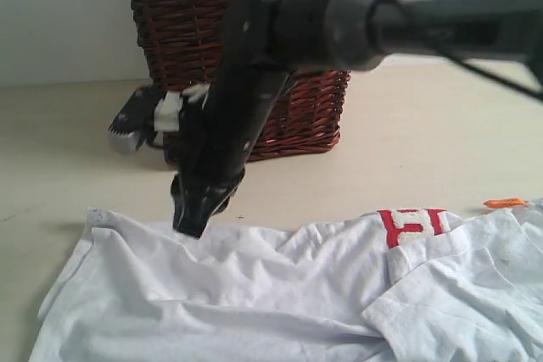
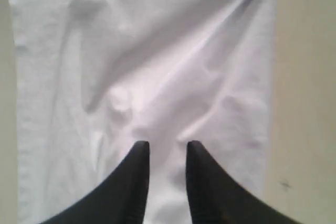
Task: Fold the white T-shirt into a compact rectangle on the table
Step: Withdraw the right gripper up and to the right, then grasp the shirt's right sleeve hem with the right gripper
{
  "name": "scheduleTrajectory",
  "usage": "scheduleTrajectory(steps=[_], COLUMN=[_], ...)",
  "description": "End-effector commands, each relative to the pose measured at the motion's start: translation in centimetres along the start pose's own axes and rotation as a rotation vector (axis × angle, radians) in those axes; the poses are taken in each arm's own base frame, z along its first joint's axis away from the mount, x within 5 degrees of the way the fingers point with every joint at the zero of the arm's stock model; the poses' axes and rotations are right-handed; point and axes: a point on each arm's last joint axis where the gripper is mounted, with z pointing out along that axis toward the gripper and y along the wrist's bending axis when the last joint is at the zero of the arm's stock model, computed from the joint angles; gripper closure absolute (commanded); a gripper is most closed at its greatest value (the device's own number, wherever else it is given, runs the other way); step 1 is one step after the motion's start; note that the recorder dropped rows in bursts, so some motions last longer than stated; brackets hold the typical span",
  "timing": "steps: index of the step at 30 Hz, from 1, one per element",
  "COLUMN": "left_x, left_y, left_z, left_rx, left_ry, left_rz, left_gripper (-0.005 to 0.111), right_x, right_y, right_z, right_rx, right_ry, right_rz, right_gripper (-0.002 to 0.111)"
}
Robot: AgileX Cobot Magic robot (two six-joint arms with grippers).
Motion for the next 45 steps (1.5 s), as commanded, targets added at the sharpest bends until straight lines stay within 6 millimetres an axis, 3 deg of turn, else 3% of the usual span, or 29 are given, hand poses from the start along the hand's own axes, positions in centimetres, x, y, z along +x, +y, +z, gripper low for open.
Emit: scheduleTrajectory(steps=[1,4,8,12,17,25,37,41,45], left_x=[-0.1,-0.1,-0.1,-0.1,-0.1,-0.1,-0.1,-0.1,-0.1], left_y=[-0.1,-0.1,-0.1,-0.1,-0.1,-0.1,-0.1,-0.1,-0.1], left_z=[0.0,0.0,0.0,0.0,0.0,0.0,0.0,0.0,0.0], left_rx=[0.011,0.011,0.011,0.011,0.011,0.011,0.011,0.011,0.011], left_ry=[-0.014,-0.014,-0.014,-0.014,-0.014,-0.014,-0.014,-0.014,-0.014], left_rz=[-0.004,-0.004,-0.004,-0.004,-0.004,-0.004,-0.004,-0.004,-0.004], left_gripper=[0.106,0.106,0.106,0.106,0.106,0.106,0.106,0.106,0.106], right_x=[3.3,8.6,19.1,27.8,34.2,38.5,42.2,43.7,42.7], right_y=[-2.3,-5.4,-8.6,-8.4,-6.5,-4.2,-3.8,-3.6,-3.2], right_z=[-7.6,-11.2,-13.9,-14.4,-13.2,-11.9,-13.3,-11.3,-10.4], right_rx=[0.188,0.242,0.215,0.205,0.164,0.155,0.255,0.157,-0.015], right_ry=[0.086,0.077,0.004,-0.050,-0.094,-0.139,-0.345,-0.307,-0.435], right_rz=[-0.003,0.252,0.603,0.778,0.922,0.941,1.056,1.056,0.965], right_gripper=[0.066,0.057,0.042,0.029,0.025,0.025,0.025,0.025,0.025])
